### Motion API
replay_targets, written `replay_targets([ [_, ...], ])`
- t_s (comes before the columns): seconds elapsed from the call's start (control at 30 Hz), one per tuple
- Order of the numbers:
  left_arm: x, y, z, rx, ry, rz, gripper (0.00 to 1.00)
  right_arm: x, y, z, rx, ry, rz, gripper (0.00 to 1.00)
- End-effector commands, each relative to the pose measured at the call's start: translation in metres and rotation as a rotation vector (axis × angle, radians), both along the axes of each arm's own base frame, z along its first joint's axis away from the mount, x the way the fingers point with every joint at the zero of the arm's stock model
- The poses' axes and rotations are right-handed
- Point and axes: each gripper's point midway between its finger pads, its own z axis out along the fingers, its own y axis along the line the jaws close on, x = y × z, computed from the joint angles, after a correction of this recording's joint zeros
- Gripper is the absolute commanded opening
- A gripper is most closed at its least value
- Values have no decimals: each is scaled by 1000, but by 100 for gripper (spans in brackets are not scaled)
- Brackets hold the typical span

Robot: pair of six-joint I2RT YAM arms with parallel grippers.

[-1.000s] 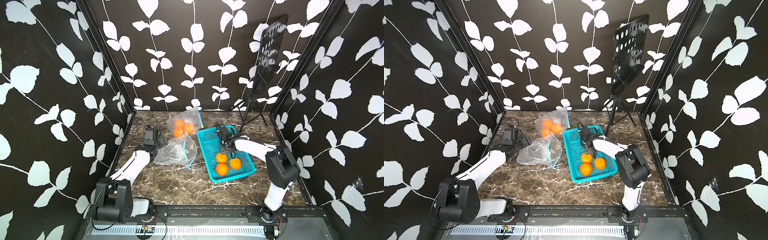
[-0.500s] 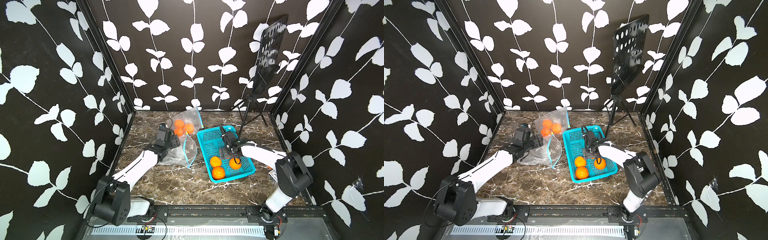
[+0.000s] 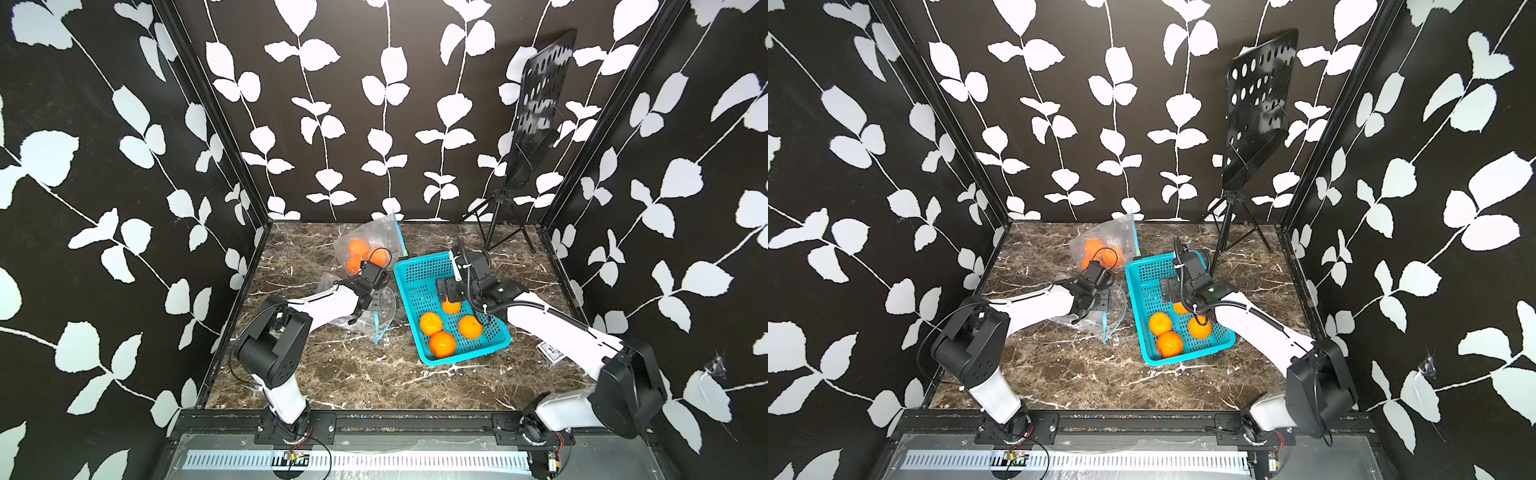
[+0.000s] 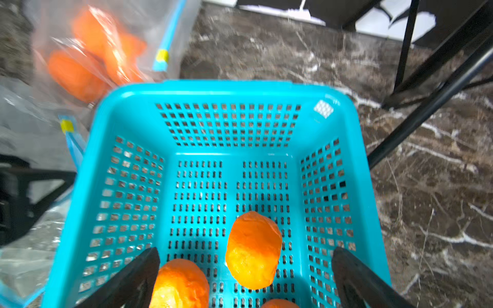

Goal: Open the zip-top bag and take out the orange
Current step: Place the orange in the basket, then move the zipper food storage bag to the center of the board.

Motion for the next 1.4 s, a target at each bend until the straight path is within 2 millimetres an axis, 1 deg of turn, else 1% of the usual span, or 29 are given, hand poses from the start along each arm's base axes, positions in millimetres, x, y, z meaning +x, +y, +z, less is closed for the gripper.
replay_targets([
  [0.0, -17, 10, -9, 60, 85, 1, 71, 4, 8, 31, 52, -102, 53, 99],
  [0.07, -24, 7, -19, 59, 119, -17, 71, 4, 10, 37, 75, -117, 78, 99],
  [0.13, -29, 18, -23, 117, 140, 6, 71, 3, 11, 43, 93, -132, 100, 99],
  [0.17, -35, 28, -25, 166, 162, 16, 71, 1, 13, 46, 101, -135, 118, 99],
  [0.23, -41, 49, -17, 292, 192, 40, 71, -1, 14, 49, 109, -143, 139, 99],
  [0.27, -45, 56, -12, 326, 206, 45, 71, -2, 14, 51, 112, -148, 147, 99],
  [0.37, -54, 68, 7, 375, 226, 39, 72, -4, 11, 53, 129, -160, 156, 99],
  [0.43, -56, 82, 22, 452, 218, 38, 74, -8, 10, 54, 144, -163, 170, 99],
  [0.5, -60, 98, 21, 472, 269, 50, 74, -12, 9, 55, 149, -165, 183, 99],
  [0.6, -67, 123, 19, 558, 345, 65, 74, -15, 1, 59, 150, -181, 167, 99],
  [0.73, -73, 144, 15, 695, 405, 72, 75, -18, -10, 62, 133, -202, 137, 99],
  [0.83, -75, 158, 21, 773, 431, 113, 76, -18, -9, 65, 144, -209, 141, 99],
  [0.87, -75, 156, 18, 760, 434, 111, 76, -18, -8, 64, 146, -205, 144, 99],
  [0.93, -75, 147, 10, 680, 424, 95, 76, -17, -6, 61, 146, -194, 150, 99],
  [0.97, -75, 146, 10, 660, 420, 94, 75, -16, -5, 58, 145, -190, 150, 99],
  [1.0, -78, 152, 15, 677, 421, 125, 75, -15, -4, 55, 144, -183, 152, 99],
  [1.03, -83, 163, 21, 706, 432, 167, 75, -14, -3, 52, 141, -173, 153, 99],
  [1.07, -87, 171, 22, 725, 449, 185, 75, -13, -1, 49, 138, -162, 157, 99],
  [1.1, -91, 176, 22, 721, 461, 200, 75, -13, 0, 47, 136, -151, 161, 99],
  [1.13, -94, 175, 21, 688, 457, 207, 75, -12, 1, 45, 134, -143, 164, 99],
  [1.2, -90, 160, 20, 572, 416, 198, 76, -11, 5, 45, 146, -145, 177, 99],
  [1.27, -84, 148, 31, 503, 358, 187, 78, -12, 8, 48, 161, -146, 192, 99],
  [1.3, -82, 144, 40, 475, 339, 192, 79, -12, 10, 49, 167, -144, 203, 99],
  [1.37, -74, 130, 55, 396, 288, 174, 83, -13, 14, 52, 185, -147, 216, 99],
])
